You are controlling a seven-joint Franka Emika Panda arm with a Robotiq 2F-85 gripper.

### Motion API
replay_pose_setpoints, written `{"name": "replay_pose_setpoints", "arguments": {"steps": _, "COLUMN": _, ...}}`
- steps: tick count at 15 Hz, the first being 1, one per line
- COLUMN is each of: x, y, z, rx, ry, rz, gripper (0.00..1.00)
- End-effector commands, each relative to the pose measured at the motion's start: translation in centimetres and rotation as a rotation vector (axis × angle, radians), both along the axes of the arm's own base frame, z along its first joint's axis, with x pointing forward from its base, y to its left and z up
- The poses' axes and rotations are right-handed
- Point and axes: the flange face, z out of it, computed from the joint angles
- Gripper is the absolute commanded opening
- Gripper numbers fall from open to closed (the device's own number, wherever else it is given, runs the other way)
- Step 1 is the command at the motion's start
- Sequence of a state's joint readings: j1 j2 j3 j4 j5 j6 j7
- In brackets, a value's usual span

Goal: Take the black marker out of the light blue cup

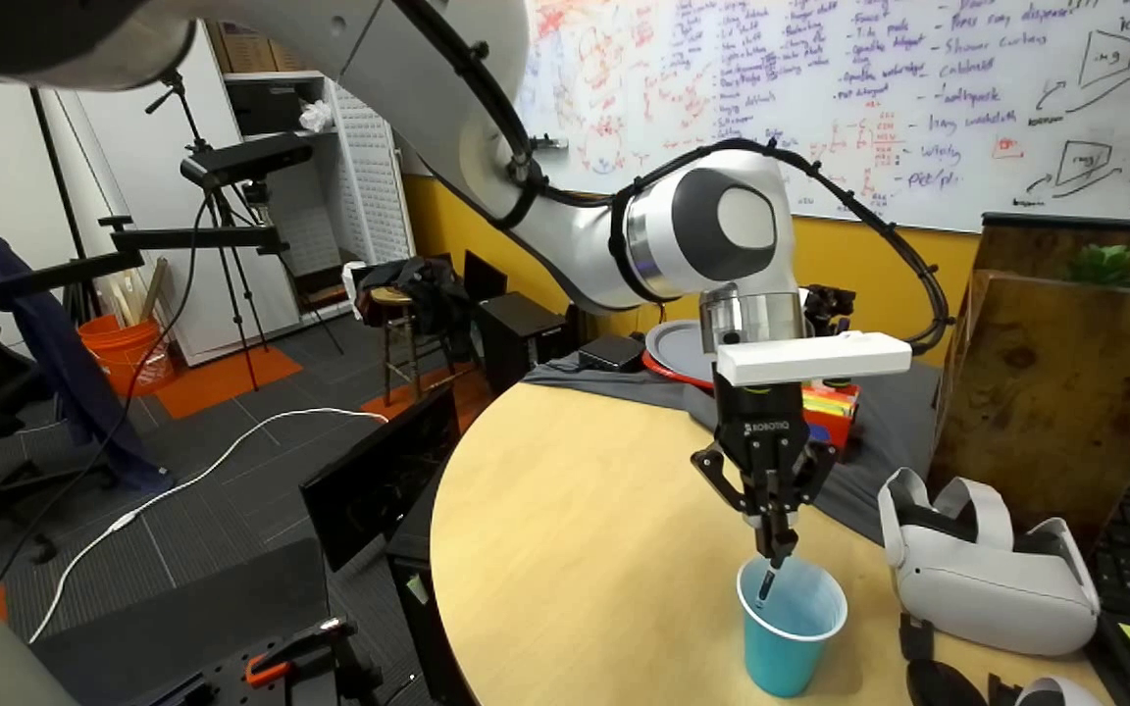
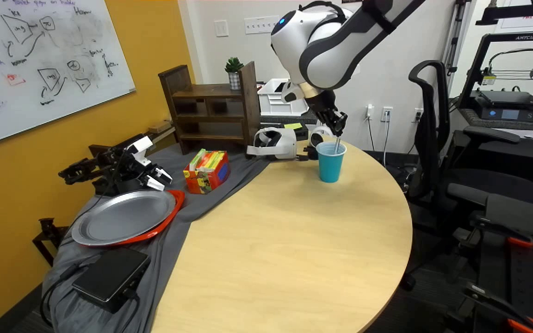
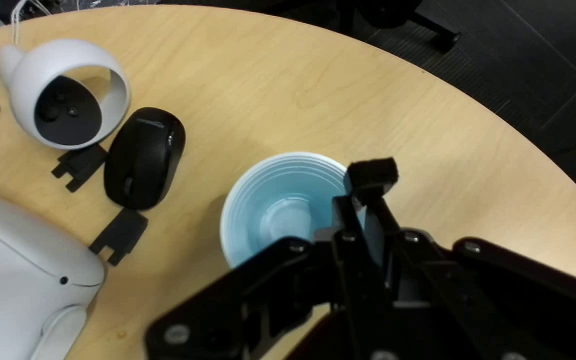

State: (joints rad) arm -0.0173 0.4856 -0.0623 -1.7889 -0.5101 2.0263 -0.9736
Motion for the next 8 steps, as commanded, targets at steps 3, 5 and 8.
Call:
{"name": "replay_pose_setpoints", "arguments": {"steps": 3, "x": -1.7, "y": 1.2, "z": 3.5, "rx": -0.05, "ry": -0.051, "rz": 0.008, "gripper": 0.03}}
{"name": "replay_pose_setpoints", "arguments": {"steps": 5, "x": -1.9, "y": 1.7, "z": 4.3, "rx": -0.052, "ry": -0.072, "rz": 0.01, "gripper": 0.03}}
{"name": "replay_pose_setpoints", "arguments": {"steps": 8, "x": -2.2, "y": 2.7, "z": 5.2, "rx": -0.041, "ry": -0.1, "rz": 0.028, "gripper": 0.03}}
